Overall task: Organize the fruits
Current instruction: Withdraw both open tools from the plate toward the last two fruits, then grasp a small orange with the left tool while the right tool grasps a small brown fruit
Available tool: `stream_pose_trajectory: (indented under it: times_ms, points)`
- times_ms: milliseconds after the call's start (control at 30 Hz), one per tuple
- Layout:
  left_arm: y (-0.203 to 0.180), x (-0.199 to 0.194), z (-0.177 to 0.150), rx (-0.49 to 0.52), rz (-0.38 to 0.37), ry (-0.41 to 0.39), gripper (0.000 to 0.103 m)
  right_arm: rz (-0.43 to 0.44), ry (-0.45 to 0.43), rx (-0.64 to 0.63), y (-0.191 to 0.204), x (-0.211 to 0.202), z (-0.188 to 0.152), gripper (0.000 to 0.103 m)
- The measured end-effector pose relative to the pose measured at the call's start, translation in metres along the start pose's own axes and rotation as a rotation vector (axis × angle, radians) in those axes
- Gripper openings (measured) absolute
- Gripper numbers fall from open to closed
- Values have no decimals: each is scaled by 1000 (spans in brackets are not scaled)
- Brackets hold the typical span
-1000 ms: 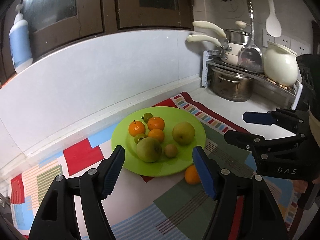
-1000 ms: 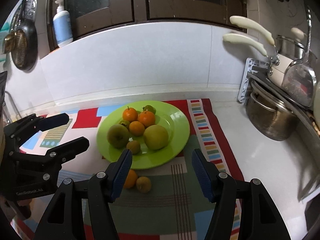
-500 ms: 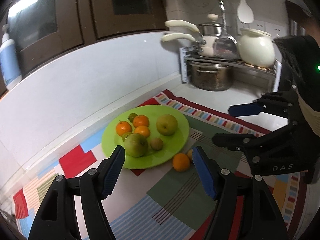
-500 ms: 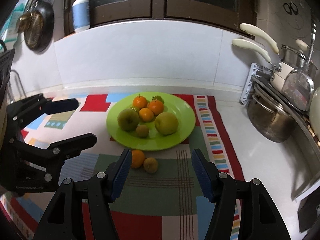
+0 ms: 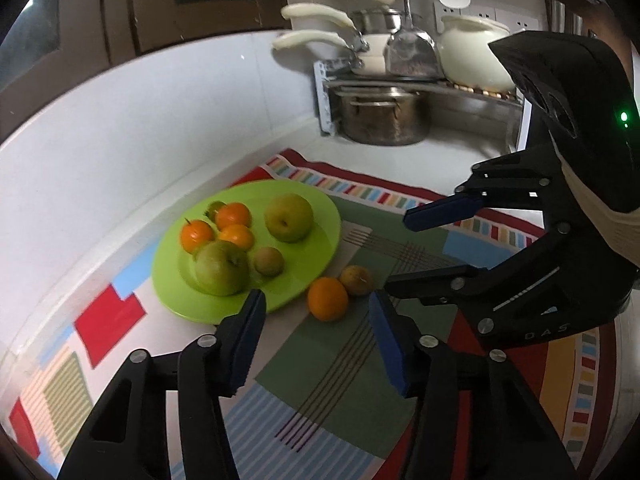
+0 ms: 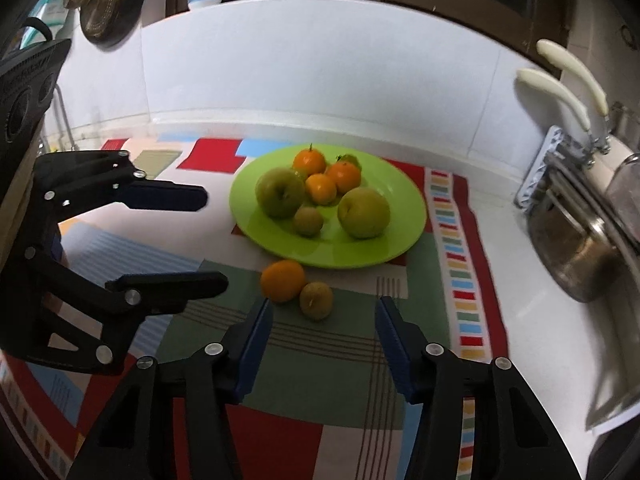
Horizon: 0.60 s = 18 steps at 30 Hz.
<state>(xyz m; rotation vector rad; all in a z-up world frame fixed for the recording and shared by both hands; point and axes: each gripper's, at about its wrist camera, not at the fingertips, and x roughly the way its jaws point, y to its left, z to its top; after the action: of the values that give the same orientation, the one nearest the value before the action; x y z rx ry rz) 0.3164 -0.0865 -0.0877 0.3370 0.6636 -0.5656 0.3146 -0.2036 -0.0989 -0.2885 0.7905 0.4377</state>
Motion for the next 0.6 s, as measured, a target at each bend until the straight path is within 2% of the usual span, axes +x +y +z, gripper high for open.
stream_pose_trajectory:
  times_ms: [167,367,600]
  points:
    - [4,17,-5,-30,-28,42,44,31,30,10,-4,17,-4,46]
    - [8,32,-9,-83,-77,73,43,57,59,28,-8,34,-7,42]
    - [14,43,-10,-146,-110,96,42,85,53,47,-11,45,-5,41]
